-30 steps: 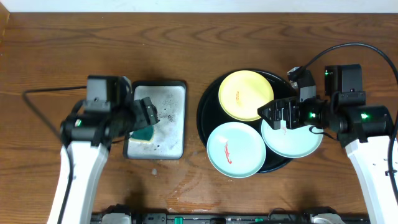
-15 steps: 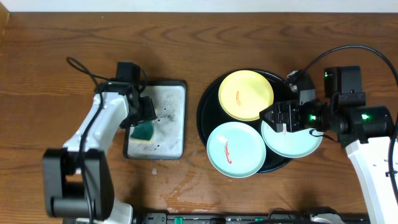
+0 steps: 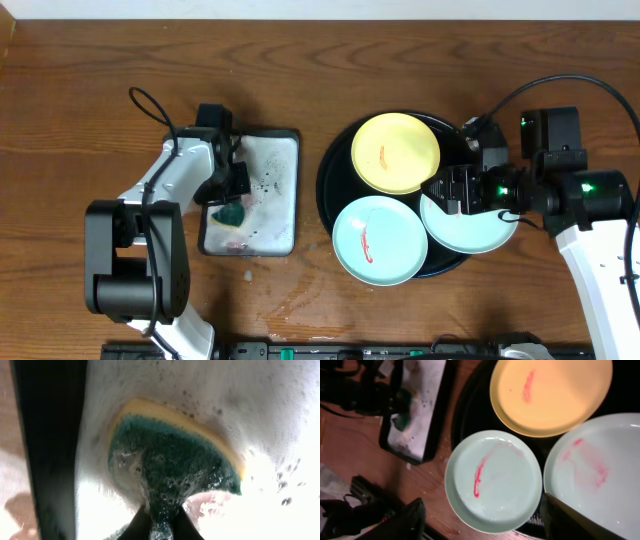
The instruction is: Clean dirty plates on tray and stack at the side
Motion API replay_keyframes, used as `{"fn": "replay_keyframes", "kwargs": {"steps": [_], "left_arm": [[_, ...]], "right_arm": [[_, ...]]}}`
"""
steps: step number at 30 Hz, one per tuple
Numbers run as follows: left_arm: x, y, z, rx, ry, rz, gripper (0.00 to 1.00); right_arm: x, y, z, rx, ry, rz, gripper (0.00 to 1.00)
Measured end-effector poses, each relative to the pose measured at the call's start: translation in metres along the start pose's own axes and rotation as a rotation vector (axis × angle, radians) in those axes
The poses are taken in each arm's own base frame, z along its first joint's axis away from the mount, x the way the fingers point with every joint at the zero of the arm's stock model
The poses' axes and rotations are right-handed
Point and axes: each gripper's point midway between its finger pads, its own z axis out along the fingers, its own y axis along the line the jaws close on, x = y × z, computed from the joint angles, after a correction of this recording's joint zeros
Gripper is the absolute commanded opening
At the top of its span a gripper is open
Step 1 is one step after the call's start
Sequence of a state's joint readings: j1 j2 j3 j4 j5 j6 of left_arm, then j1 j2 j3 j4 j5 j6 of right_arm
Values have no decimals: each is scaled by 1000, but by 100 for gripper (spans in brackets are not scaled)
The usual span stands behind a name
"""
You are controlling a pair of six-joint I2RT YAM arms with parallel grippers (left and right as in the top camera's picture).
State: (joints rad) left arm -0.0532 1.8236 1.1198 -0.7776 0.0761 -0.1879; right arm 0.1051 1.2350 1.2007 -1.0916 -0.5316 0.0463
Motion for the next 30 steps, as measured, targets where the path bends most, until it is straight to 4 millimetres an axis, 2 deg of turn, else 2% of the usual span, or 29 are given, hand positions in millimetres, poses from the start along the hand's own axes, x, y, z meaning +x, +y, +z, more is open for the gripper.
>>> {"fn": "replay_keyframes", "kwargs": {"steps": [5,9,12,14,20,26,30], "left_arm": [[7,-4,-21,22,30,1,7],[1,-15,-59,92,-55,8,7],[3,-21,-86,126,-121,24,7],[7,-27,-100,147,-155,45,7],[32,-57,-133,191,-223,160,7],[52,-84,-147,232,-244,240,7],[61,-96,-147,251,-230,260,7]], "right_arm": [[5,-14,-1,79,17,35,62],[11,-26,0,150,34,78,53],[24,-33,9,183,74,116,44],[42,-42,21,209,126,154,39],[90,-65,63,230,251,229,38],[116,-68,108,191,310,190,36],[130,-77,126,220,347,218,33]]}}
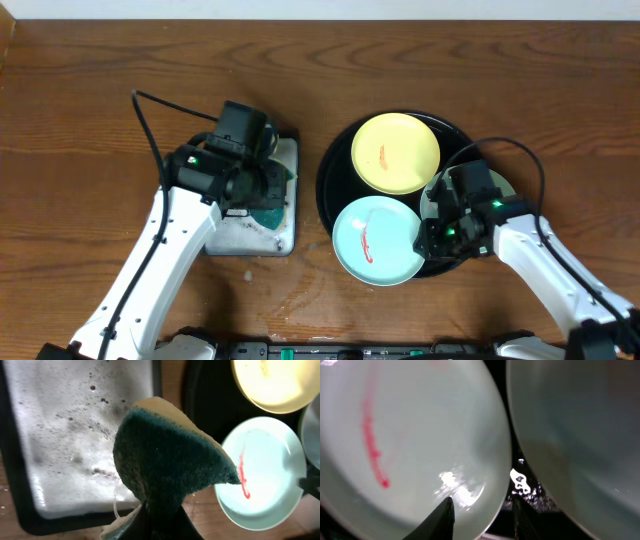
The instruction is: Clean dirty plates on tray and stack at the side
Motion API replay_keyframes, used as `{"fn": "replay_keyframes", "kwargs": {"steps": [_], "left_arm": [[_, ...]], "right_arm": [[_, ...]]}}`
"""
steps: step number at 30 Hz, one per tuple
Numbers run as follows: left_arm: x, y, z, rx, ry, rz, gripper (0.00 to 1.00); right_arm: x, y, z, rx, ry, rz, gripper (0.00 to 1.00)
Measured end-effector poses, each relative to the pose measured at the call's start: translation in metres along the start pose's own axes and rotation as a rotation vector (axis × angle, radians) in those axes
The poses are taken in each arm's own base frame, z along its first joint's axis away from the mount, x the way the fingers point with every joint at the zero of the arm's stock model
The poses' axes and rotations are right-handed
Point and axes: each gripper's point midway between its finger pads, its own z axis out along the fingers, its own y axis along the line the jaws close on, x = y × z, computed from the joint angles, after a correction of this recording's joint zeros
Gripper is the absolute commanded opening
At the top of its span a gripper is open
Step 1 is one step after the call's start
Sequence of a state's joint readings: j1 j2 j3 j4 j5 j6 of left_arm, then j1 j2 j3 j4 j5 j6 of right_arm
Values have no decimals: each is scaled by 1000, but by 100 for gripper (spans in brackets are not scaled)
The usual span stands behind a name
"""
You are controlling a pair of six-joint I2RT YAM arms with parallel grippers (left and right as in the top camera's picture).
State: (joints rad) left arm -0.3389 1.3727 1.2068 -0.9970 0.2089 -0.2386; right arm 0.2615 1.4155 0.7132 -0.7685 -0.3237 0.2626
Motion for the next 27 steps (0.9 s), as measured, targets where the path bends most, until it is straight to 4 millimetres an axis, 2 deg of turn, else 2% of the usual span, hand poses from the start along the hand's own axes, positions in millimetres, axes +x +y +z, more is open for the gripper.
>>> {"fn": "replay_keyframes", "kwargs": {"steps": [2,3,4,5,6,10,13,16,22,27], "left_arm": [[2,-5,0,12,6,8,7],[3,-7,1,18,9,11,7],[3,-9,1,24,11,12,7],[4,-10,1,28,13,12,7],[4,-11,1,32,15,10,7],[5,-13,1,42,17,0,7],[3,-19,0,73,11,-1,7],[-2,-25,0,104,-6,0,7],[-7,-30,-1,131,-21,-19,7],[-7,-42,4,146,-21,-10,7]], "right_arm": [[0,-7,8,35,14,28,30],[-2,-9,11,44,14,37,24],[-4,-11,15,56,11,45,11],[-7,-12,17,60,5,48,4],[-11,-12,19,57,-10,52,1],[-26,-6,20,30,-65,51,1],[-49,1,19,1,-156,41,1],[-59,1,17,7,-202,57,1],[-67,-19,14,107,-257,173,1],[-69,-21,13,114,-270,204,1]]}}
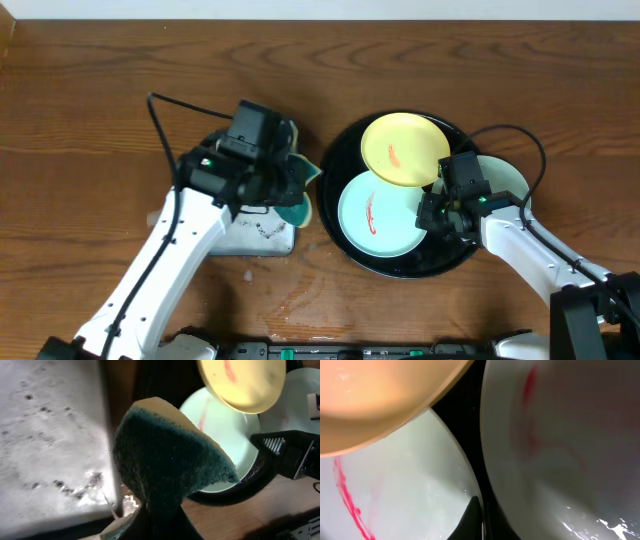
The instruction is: Clean dirty plates on tray and stack at the side
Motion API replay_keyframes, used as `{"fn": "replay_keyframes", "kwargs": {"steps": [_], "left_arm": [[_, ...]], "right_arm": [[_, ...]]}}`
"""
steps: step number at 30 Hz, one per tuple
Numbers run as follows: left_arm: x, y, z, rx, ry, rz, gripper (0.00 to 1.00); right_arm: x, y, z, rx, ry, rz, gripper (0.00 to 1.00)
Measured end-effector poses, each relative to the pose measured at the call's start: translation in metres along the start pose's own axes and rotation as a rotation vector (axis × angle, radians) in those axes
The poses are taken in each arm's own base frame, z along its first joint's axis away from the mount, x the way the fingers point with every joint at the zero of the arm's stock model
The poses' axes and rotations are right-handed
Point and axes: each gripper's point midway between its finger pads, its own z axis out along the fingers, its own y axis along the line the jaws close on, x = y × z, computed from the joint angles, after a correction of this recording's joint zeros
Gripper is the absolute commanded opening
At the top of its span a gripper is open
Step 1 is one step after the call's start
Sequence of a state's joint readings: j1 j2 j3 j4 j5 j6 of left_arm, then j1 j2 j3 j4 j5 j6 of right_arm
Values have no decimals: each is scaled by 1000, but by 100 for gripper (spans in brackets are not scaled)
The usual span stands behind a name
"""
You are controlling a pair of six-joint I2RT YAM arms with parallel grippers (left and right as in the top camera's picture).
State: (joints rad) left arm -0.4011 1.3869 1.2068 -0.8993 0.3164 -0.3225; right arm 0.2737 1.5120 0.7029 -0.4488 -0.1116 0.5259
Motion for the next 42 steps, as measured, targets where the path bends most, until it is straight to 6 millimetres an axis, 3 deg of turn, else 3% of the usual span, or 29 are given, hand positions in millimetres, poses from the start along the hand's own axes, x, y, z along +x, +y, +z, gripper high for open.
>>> {"fn": "replay_keyframes", "kwargs": {"steps": [4,12,19,24,31,33,34,37,42], "left_arm": [[0,-22,19,27,14,37,7],[28,-59,90,23,154,72,7],[37,-74,145,27,190,76,7],[36,-71,187,22,200,52,7],[35,-58,186,-116,188,55,7],[34,-42,181,-212,179,63,7],[33,-24,174,-314,171,71,7],[30,-11,168,-396,149,88,7],[25,-6,168,-437,115,104,7]], "right_arm": [[6,3,0,-12,23,-23,1],[23,13,1,-29,75,-157,1],[22,14,1,-29,69,-199,1],[20,14,1,-30,61,-214,1],[20,14,1,-30,61,-221,1],[21,15,1,-33,63,-223,1],[21,16,1,-37,65,-223,1],[23,20,1,-61,72,-226,1],[28,27,0,-85,87,-239,1]]}}
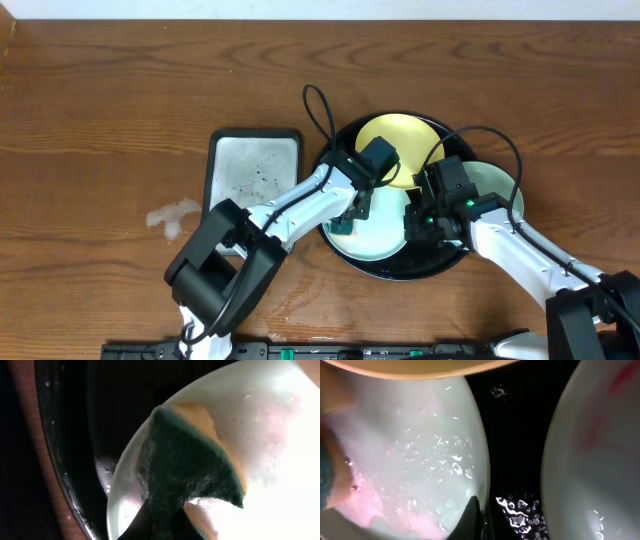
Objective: Clean dirty plates on tray and stack at the side
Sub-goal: 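Scrub the lower mint-green plate with the sponge in left gripper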
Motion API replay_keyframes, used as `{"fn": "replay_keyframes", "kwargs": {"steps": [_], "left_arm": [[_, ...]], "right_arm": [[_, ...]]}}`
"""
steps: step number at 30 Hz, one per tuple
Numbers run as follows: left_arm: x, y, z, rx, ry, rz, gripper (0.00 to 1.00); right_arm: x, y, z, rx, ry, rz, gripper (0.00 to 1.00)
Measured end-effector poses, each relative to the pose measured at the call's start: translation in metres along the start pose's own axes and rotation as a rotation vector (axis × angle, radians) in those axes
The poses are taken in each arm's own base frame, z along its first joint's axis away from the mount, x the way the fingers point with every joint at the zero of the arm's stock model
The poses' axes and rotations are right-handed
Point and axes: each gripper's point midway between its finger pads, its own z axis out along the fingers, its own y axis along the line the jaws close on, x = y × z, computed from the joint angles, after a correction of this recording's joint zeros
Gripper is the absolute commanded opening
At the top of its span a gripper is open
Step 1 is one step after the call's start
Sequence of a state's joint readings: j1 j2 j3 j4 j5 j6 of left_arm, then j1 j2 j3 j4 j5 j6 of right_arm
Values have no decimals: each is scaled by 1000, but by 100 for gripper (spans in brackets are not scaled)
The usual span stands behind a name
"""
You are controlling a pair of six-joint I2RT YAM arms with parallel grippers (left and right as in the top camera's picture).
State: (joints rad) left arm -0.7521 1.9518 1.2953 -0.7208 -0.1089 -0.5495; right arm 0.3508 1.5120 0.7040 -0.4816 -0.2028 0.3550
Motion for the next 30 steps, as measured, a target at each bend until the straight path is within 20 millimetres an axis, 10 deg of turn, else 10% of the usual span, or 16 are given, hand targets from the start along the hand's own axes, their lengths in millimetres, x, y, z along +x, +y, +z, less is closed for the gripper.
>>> {"fn": "replay_keyframes", "kwargs": {"steps": [17,30], "left_arm": [[-15,-110,-8,515,2,-67,7],[26,-77,-7,314,149,-23,7]], "right_arm": [[0,-5,-1,32,-2,-6,1],[2,-5,-1,31,7,-31,1]]}}
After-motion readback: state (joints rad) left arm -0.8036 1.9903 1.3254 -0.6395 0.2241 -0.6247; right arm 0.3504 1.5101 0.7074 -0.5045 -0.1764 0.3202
